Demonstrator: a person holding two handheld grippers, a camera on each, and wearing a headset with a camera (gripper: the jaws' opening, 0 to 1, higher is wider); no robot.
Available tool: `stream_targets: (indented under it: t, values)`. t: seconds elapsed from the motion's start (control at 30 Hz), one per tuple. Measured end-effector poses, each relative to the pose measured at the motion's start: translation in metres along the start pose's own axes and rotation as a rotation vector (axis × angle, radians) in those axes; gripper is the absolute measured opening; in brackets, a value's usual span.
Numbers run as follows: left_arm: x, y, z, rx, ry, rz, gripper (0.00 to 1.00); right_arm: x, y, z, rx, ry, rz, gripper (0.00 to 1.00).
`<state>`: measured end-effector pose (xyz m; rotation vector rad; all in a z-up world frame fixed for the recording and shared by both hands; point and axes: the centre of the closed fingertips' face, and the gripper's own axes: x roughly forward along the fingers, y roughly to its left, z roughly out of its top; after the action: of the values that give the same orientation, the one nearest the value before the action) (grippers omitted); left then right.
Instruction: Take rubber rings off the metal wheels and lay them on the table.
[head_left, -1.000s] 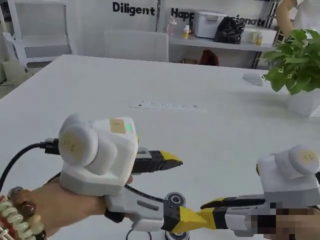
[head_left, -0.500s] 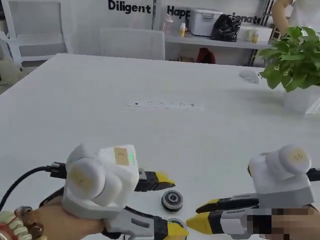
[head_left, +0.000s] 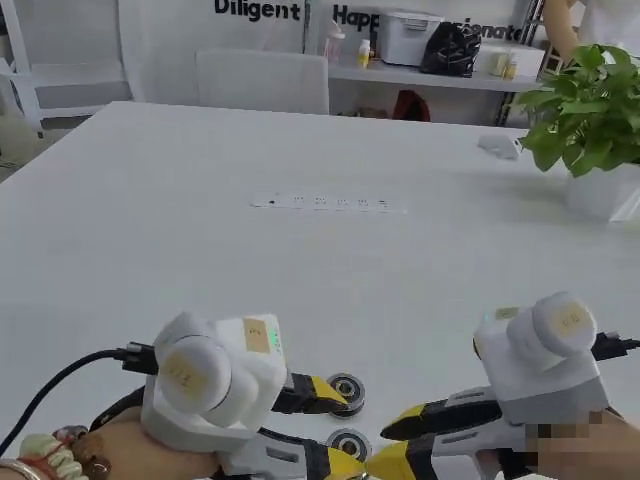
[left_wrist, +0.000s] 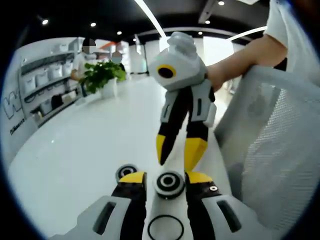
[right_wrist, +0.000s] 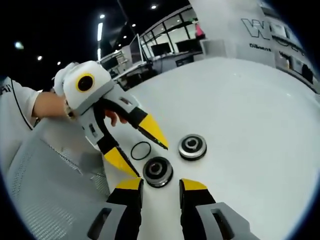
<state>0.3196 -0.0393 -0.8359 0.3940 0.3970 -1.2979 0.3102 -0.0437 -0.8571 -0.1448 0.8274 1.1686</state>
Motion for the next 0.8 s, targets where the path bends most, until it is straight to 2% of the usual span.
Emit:
stream_targets:
  t: [0.2,0.3,0.47,0.5,0.57,0.8]
  values:
    - [0.005,-0.005,-0.003,-0.005,0.010,-0.015,0.24,0.009,0.004,-0.008,-0.124,0.064,-0.008,0.29]
    - [0.006,-0.006,-0.003,-0.048,0.001,-0.019,0.23,0.011,0.005,-0.006,-0.158,0.055,-0.006,0.28]
    - [0.007,-0.004,-0.009,-0.054,0.018,-0.006,0.20,0.011,0.003,-0.005,-0.170,0.053,-0.016,0.25]
    - [0.007,-0.004,-0.008,-0.071,0.005,-0.006,0.19,0.011,0.002,-0.005,-0.169,0.052,-0.018,0.24]
    - [0.006,-0.003,-0.009,-0.091,0.009,-0.005,0.18,0.011,0.002,-0.004,-0.172,0.045,-0.018,0.22]
    - [0.006,-0.002,-0.008,-0.097,0.002,0.012,0.15,0.011,-0.003,-0.006,-0.193,0.057,-0.035,0.17]
